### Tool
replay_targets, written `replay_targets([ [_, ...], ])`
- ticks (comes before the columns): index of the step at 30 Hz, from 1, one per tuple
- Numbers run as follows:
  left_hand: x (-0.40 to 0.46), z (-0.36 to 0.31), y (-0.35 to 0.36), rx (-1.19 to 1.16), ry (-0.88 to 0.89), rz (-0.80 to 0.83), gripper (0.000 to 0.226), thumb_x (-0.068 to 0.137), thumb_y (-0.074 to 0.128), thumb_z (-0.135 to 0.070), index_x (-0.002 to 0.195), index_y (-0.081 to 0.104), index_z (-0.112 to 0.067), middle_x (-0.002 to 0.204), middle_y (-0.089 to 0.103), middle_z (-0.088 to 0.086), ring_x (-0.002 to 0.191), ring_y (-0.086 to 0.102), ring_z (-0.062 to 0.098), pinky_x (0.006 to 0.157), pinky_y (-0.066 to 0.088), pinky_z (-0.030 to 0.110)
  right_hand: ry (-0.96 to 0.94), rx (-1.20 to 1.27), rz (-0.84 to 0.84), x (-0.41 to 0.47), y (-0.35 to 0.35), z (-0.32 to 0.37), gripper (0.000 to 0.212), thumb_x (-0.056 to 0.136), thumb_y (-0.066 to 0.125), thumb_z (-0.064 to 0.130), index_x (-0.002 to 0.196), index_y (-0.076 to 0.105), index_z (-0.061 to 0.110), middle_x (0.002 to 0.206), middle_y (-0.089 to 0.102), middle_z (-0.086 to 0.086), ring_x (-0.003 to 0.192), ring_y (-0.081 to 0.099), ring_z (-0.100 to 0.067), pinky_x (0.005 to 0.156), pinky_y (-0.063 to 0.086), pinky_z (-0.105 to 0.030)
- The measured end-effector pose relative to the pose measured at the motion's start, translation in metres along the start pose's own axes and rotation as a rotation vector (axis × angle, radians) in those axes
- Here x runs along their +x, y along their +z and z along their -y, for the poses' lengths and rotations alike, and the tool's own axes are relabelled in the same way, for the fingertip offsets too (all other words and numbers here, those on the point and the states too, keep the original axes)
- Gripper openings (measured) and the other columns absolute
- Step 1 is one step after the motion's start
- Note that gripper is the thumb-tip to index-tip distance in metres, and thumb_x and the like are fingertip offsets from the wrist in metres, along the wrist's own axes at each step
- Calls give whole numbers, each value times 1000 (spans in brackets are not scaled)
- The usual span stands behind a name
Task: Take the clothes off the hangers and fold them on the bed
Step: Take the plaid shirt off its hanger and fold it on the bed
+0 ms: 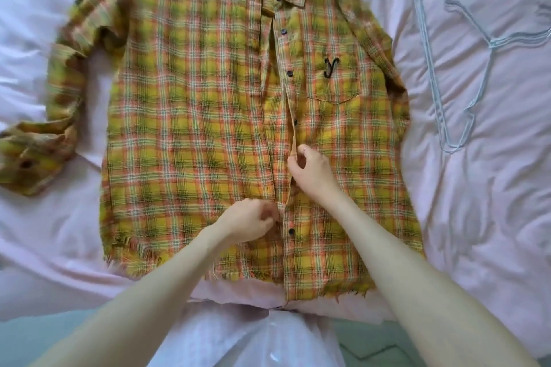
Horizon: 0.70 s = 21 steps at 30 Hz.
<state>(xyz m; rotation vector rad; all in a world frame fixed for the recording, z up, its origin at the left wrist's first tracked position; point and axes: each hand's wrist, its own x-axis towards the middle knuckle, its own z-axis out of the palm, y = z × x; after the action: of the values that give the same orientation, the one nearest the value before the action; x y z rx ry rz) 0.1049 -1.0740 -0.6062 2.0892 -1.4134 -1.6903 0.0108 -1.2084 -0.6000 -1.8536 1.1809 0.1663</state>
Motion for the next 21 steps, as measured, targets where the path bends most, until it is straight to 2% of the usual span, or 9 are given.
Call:
replay_targets([
  [3, 8, 4, -17, -607, -197, -105, 30, 94, 34, 0, 87, 60, -13, 78, 67, 4, 60, 63, 12, 57, 53, 26, 20, -57, 107, 3, -4, -1, 20, 96, 46, 30, 78, 49, 21, 72, 58, 0, 63, 59, -20, 61, 48, -34],
  [5, 20, 7, -38, -767, -251, -257, 31, 95, 31, 2, 94, 61, -7, 79, 67, 8, 66, 66, 17, 66, 56, 33, 60, -49, 208, 10, -7, 0, 19, 96, 47, 34, 90, 59, 20, 81, 67, 1, 66, 65, -15, 69, 56, -35],
  [7, 33, 8, -62, -767, -240, -382, 28, 96, 31, 1, 105, 58, -3, 84, 66, 8, 71, 66, 19, 71, 57, 33, 91, -28, 184, 25, -12, 3, 31, 96, 46, 39, 94, 64, 14, 82, 70, 0, 65, 67, -14, 72, 58, -38],
  [9, 46, 8, -88, -665, -174, -483, 27, 96, 34, -1, 111, 56, -6, 93, 65, 6, 76, 65, 17, 71, 57, 30, 83, -52, 59, 47, -19, 9, 37, 96, 43, 41, 92, 65, 11, 79, 70, -6, 67, 68, -24, 71, 58, -42],
  [12, 62, 7, -123, -471, -107, -589, 30, 96, 37, -4, 119, 55, -8, 107, 62, 3, 86, 65, 22, 73, 54, 31, 11, -139, -54, 86, -38, 28, 32, 99, 40, 34, 100, 62, 10, 79, 66, -6, 60, 59, -21, 61, 52, -32],
  [14, 77, 8, -144, -422, -95, -641, 31, 96, 37, -6, 120, 55, -8, 107, 61, 1, 87, 64, 23, 64, 51, 26, -58, -237, -103, 123, -52, 46, 29, 100, 38, 27, 113, 58, 10, 87, 63, -3, 61, 53, -14, 57, 48, -28],
  [16, 89, 8, -159, -431, -96, -644, 30, 96, 37, -7, 120, 56, -9, 100, 62, -3, 82, 63, 24, 59, 51, 27, -135, -369, -174, 160, -66, 65, 31, 101, 36, 22, 124, 53, 11, 106, 60, -4, 71, 52, -12, 59, 44, -24],
  [19, 107, 7, -172, -568, -100, -588, 26, 97, 40, -11, 117, 58, -13, 91, 65, -7, 82, 65, 28, 75, 55, 43, -232, -525, -215, 214, -87, 95, 41, 98, 35, 8, 138, 42, 15, 133, 43, -4, 82, 53, -17, 65, 44, -28],
  [21, 119, 1, -175, -624, -102, -495, 24, 98, 44, -17, 116, 59, -12, 91, 68, -5, 81, 68, 21, 77, 57, 41, -310, -644, -190, 247, -98, 112, 56, 93, 38, -2, 145, 32, 16, 144, 33, -3, 95, 56, -23, 72, 47, -34],
])
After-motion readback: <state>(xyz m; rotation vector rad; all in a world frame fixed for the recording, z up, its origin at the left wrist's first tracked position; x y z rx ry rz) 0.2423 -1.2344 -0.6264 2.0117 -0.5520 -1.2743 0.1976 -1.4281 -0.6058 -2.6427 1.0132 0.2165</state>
